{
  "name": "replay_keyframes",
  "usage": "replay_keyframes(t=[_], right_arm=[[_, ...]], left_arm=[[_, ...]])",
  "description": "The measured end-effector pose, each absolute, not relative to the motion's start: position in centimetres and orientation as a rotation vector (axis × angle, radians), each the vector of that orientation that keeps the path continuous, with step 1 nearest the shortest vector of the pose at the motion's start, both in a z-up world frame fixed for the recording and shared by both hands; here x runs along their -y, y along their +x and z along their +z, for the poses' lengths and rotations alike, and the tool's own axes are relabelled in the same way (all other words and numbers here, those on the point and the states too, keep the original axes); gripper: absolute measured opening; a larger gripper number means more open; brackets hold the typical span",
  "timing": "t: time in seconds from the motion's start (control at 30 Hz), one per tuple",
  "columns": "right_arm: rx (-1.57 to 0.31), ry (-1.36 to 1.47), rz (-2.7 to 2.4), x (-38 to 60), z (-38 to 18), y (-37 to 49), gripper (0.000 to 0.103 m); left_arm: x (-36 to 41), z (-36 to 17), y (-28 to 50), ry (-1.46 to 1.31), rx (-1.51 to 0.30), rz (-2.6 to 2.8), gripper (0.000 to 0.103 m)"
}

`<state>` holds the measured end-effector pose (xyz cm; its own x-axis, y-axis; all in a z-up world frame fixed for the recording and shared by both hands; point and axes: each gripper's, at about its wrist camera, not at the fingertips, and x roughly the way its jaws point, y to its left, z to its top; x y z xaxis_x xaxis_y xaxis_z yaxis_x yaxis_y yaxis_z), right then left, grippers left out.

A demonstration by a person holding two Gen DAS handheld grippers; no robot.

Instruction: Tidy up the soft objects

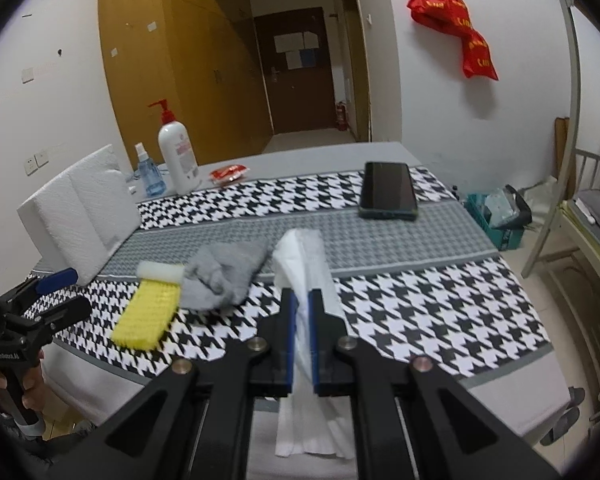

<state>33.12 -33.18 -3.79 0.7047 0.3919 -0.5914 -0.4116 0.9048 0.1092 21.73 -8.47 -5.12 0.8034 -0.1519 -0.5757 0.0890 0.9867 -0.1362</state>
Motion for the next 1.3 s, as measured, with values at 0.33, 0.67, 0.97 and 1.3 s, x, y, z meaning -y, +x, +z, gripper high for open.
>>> replay_keyframes(t=[0.33, 0.67, 0.97, 1.3], right_arm=[[-0.709, -0.070, 0.430, 33.3, -5.9, 34.0, 0.014], [-0.706, -0.083, 0.445, 33.5, -6.4, 33.3, 0.053], [-0.680, -0.108, 0.447, 33.9, -6.3, 32.5, 0.064], [-0.687, -0.096, 0.440, 34.5, -6.6, 32.5, 0.069]], left_arm=[[9.7, -6.4, 23.5, -0.106, -0.693, -0.112, 0.101], [10.3, -7.6, 24.9, -0.098, -0.761, -0.079, 0.089], [11.0, -8.8, 25.8, -0.070, -0.837, -0.051, 0.075], [11.1, -9.0, 26.1, -0.080, -0.857, -0.068, 0.065]])
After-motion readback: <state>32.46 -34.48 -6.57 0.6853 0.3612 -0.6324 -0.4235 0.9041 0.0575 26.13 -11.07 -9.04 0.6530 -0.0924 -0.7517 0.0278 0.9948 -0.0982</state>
